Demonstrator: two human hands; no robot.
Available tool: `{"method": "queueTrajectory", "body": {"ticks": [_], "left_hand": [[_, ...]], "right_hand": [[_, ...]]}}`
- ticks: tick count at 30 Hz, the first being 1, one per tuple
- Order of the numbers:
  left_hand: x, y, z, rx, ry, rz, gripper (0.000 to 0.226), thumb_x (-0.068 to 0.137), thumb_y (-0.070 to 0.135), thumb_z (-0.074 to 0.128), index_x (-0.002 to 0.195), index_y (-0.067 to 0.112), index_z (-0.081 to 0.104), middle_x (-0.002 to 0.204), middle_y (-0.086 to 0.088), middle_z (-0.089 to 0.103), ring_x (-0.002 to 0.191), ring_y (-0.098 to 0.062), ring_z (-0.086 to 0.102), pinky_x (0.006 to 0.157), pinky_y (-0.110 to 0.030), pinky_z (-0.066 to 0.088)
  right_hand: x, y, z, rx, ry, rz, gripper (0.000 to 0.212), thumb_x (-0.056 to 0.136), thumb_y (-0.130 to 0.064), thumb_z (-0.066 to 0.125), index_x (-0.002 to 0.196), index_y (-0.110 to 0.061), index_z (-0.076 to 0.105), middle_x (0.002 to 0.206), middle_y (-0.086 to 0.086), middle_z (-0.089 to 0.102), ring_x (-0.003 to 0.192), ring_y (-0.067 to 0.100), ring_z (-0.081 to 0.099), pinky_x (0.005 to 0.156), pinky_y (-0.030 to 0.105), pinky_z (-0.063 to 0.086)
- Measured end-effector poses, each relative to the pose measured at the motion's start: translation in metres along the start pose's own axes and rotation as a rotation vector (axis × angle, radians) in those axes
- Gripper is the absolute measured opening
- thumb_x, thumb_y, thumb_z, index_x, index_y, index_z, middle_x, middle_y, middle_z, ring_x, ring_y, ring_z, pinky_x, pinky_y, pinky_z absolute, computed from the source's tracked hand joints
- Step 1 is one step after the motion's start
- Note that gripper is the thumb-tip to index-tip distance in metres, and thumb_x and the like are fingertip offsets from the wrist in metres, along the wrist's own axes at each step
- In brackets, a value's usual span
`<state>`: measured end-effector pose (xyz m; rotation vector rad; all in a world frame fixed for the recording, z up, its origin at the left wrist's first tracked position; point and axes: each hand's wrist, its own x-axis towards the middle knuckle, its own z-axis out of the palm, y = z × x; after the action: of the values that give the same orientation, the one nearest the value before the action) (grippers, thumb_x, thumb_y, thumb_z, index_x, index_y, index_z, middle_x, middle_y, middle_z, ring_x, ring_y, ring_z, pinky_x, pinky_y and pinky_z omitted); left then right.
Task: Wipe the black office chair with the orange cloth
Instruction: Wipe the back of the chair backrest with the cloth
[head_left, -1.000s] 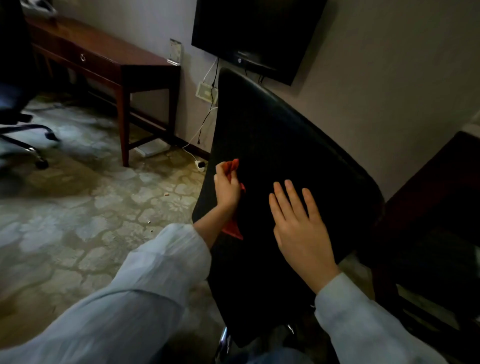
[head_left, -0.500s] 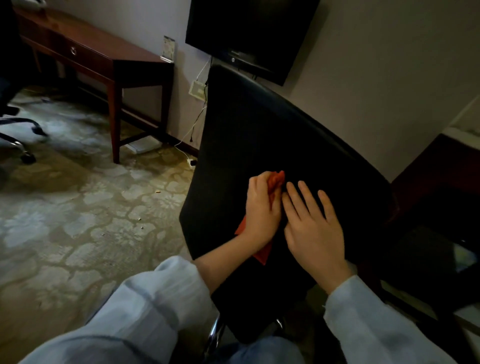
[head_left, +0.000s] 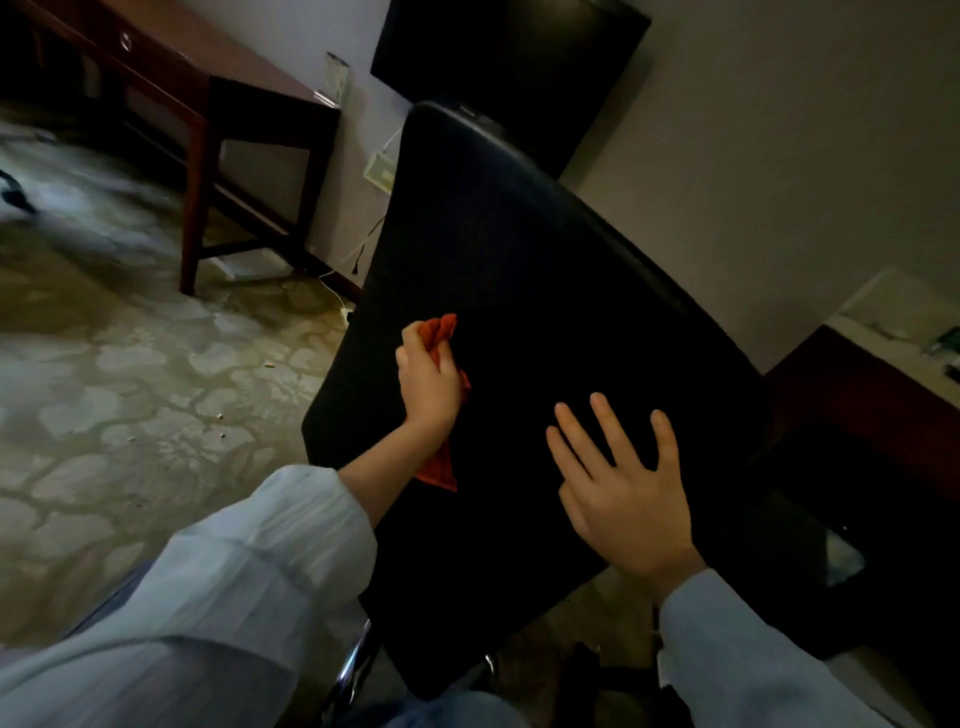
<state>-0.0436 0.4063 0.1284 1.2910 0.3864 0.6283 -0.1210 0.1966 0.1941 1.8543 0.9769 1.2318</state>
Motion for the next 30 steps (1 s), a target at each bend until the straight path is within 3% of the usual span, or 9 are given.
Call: {"method": "queueTrajectory", "body": {"ticks": [4,9,14,18,21,23,27,30], "left_hand": [[-0.001,-0.002,-0.008,0.104,-0.023,-0.043,0.021,0.098,0.026,0.043,0.118,0.028,0.039,0.116,-0.002,0.041,0.096,-0.014,0.054,0.086,-0.029,0.046],[-0.049,-0.003,0.001,0.104,-0.039,0.026,0.029,0.097,0.020,0.045,0.125,0.026,0.040,0.118,-0.003,0.042,0.100,-0.016,0.054,0.091,-0.034,0.049],[-0.096,0.004,-0.006,0.030,-0.149,0.270,0.027,0.097,0.021,0.049,0.113,0.039,0.038,0.110,0.010,0.041,0.096,-0.001,0.051,0.079,-0.011,0.043],[-0.075,0.030,-0.005,-0.039,-0.176,0.264,0.017,0.100,0.017,0.045,0.105,0.033,0.045,0.102,0.015,0.045,0.086,0.017,0.049,0.068,0.001,0.038],[-0.047,0.041,-0.011,-0.031,-0.171,0.315,0.022,0.097,0.009,0.048,0.113,0.023,0.044,0.107,0.007,0.046,0.092,0.017,0.048,0.078,0.000,0.038],[-0.022,0.038,-0.015,-0.059,-0.154,0.338,0.024,0.096,0.006,0.047,0.116,0.019,0.045,0.116,-0.005,0.051,0.102,0.005,0.053,0.087,-0.007,0.042],[0.022,0.004,-0.025,0.048,-0.112,0.190,0.023,0.096,0.013,0.047,0.118,0.020,0.047,0.120,-0.011,0.053,0.101,-0.014,0.059,0.086,-0.030,0.053],[0.010,-0.025,-0.037,0.115,-0.146,0.016,0.024,0.096,0.018,0.047,0.119,0.024,0.047,0.119,-0.010,0.053,0.094,-0.013,0.060,0.068,-0.018,0.050]], "right_hand": [[0.008,-0.001,0.002,0.065,0.124,-0.025,0.029,0.083,-0.029,0.056,0.100,-0.016,0.075,0.113,0.003,0.069,0.123,0.024,0.044,0.108,0.057,0.016],[0.026,-0.013,-0.002,0.123,0.134,0.000,0.028,0.084,-0.023,0.051,0.097,-0.016,0.074,0.109,0.002,0.070,0.122,0.023,0.047,0.109,0.057,0.015],[0.053,-0.027,-0.011,0.174,0.153,0.024,0.028,0.088,-0.021,0.047,0.095,-0.015,0.073,0.105,0.003,0.071,0.112,0.023,0.061,0.111,0.054,0.013],[0.077,-0.035,-0.018,0.205,0.136,0.094,0.029,0.088,-0.022,0.045,0.093,-0.014,0.073,0.102,0.006,0.071,0.103,0.025,0.062,0.109,0.048,0.019],[0.082,-0.033,-0.020,0.180,0.042,0.126,0.037,0.084,-0.024,0.042,0.100,-0.010,0.072,0.111,0.010,0.068,0.112,0.028,0.055,0.112,0.045,0.016],[0.079,-0.028,-0.018,0.122,-0.010,0.085,0.042,0.083,-0.025,0.039,0.105,-0.008,0.070,0.120,0.012,0.065,0.120,0.028,0.050,0.115,0.041,0.008],[0.071,-0.019,-0.010,0.058,0.035,-0.003,0.040,0.088,-0.025,0.043,0.116,-0.010,0.067,0.127,0.007,0.061,0.126,0.021,0.040,0.116,0.035,0.006],[0.073,-0.023,-0.004,0.079,0.078,0.001,0.039,0.090,-0.024,0.040,0.115,-0.011,0.067,0.126,0.007,0.062,0.126,0.021,0.040,0.115,0.034,0.009]]}}
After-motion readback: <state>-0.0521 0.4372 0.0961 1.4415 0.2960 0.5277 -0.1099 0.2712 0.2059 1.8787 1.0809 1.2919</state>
